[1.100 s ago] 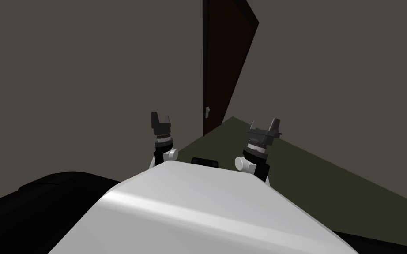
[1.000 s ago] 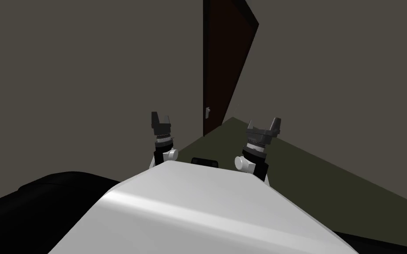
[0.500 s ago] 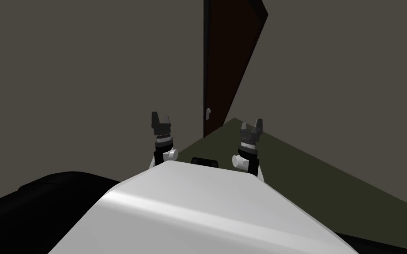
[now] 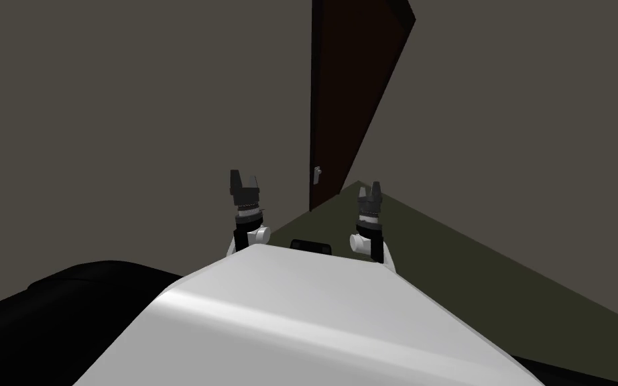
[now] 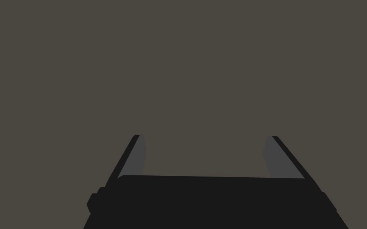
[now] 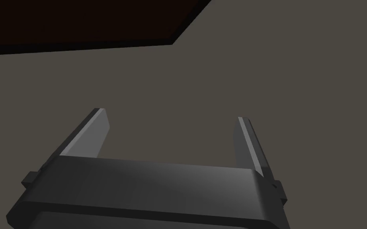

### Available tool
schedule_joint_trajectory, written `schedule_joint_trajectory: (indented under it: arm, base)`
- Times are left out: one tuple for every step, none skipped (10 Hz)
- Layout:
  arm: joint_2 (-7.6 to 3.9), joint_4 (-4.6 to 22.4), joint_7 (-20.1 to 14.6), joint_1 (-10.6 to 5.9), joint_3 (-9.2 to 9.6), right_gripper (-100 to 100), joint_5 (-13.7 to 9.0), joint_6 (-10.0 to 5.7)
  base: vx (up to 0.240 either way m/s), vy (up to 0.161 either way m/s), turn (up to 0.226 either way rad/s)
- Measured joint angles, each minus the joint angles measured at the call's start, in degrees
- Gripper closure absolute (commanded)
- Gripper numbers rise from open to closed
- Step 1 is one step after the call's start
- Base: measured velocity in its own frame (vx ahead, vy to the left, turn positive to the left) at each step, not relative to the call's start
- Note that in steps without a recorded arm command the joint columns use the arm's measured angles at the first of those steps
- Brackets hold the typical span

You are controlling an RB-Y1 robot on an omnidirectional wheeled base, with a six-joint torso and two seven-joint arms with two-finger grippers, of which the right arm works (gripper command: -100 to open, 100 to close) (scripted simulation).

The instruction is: Pull the door open

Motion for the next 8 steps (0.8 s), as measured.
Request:
schedule_joint_trajectory:
  arm:
    - [-0.42,1.5,1.1,-0.74,0.32,-100,0.8,-0.21]
    - [-0.85,2.7,2.4,-1.5,0.69,-100,1.7,-0.08]
    - [-1.22,3.9,3.7,-2.23,1.15,-100,2.6,0.2]
    - [-1.94,5.5,4.8,-2.87,1.3,-100,3.4,-0.04]
    - [-2.53,6.8,5.9,-4.02,1.47,-100,4.2,0.26]
    - [-2.9,8.1,7.3,-4.76,1.95,-100,5.2,0.54]
    - [-3.24,9.7,8.7,-5.47,2.43,-100,6.2,0.37]
    - [-3.69,11.6,10.1,-6.36,2.77,-100,7.1,0.07]
  base:
    - [0.1,-0.031,0.05]
    - [0.101,-0.022,0.055]
    - [0.098,-0.023,0.053]
    - [0.097,-0.036,0.076]
    - [0.094,-0.035,0.068]
    - [0.092,-0.039,0.058]
    - [0.096,-0.029,0.064]
    - [0.097,-0.03,0.069]
